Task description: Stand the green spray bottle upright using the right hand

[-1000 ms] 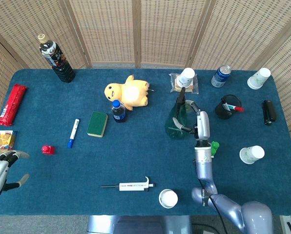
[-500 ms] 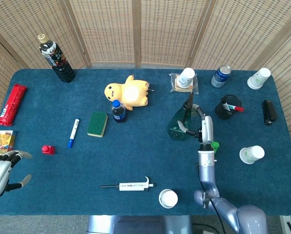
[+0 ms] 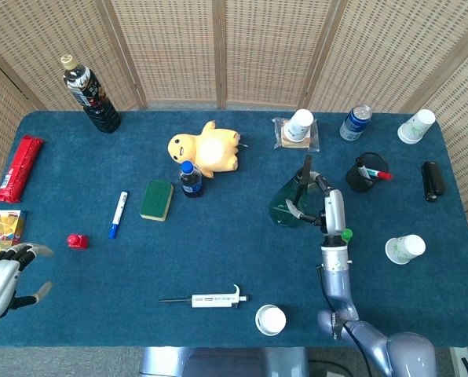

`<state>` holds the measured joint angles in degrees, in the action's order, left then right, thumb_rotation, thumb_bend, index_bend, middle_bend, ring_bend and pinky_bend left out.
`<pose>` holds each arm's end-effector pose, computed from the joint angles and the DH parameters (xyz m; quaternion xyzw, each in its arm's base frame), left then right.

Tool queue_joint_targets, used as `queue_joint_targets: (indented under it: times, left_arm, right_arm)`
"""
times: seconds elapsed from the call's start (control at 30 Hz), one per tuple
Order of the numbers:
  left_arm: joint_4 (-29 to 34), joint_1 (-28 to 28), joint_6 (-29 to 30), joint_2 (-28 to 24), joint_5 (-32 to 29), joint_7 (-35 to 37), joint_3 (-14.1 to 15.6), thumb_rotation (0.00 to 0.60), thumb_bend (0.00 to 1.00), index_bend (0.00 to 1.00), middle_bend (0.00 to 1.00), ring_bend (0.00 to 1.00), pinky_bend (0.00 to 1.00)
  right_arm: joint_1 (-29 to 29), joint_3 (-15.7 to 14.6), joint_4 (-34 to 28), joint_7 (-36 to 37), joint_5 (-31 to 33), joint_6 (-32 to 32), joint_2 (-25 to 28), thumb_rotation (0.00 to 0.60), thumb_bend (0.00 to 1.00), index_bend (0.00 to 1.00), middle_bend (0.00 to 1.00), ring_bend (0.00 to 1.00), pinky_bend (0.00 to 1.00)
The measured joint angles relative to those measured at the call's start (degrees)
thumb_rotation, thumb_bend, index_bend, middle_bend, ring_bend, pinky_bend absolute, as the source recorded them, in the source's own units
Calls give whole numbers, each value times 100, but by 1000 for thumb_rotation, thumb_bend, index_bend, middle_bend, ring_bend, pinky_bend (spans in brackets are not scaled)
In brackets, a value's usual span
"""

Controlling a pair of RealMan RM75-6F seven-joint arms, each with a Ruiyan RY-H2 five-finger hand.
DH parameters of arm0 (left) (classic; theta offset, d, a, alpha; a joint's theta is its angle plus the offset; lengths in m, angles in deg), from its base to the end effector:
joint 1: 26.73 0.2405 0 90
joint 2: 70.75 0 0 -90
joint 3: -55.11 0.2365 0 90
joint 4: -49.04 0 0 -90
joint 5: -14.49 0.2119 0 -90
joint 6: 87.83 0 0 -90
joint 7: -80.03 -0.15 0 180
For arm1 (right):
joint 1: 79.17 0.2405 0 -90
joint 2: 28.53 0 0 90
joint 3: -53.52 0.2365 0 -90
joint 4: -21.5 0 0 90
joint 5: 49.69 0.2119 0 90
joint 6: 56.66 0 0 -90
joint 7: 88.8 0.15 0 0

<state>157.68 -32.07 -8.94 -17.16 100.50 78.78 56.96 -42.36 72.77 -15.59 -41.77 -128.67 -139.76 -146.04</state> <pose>-0.2622 0.1644 0.1510 -0.6172 -0.4615 -0.3543 0.5296 -0.1821 -0.3564 -0.0157 0.3804 -0.4778 0.7224 0.3241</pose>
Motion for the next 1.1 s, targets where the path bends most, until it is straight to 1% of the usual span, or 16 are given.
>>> queue_joint_targets:
  times: [0.23,0.43,0.6,0.87,1.1]
  left_arm:
    - [-44,-2,-11,13,9,48,9,600,328,315,335,258,230]
    - [-79,-10,-21,29,12,82,8,600,327,315,335,257,229]
    - [-101,-14,-37,45,8,99,14,600,329,315,334,257,229]
    - [-126,-35,-60,59,-2,111,5,600,328,314,334,256,229]
    - [-121,-50,-80,67,-8,105,3,600,328,313,334,256,228]
  right_arm:
    - [-7,-63,-182,-116,-59,80,120,600,224,587,578,429,471]
    - [-9,-130,-292,-218,-137,111,221,600,229,528,541,401,454]
    - [8,-140,-429,-244,-149,213,321,600,236,481,504,376,437]
    - [10,-125,-555,-287,-118,330,413,600,241,431,481,351,426]
    - [4,-124,-655,-278,-101,432,500,600,233,370,455,320,397]
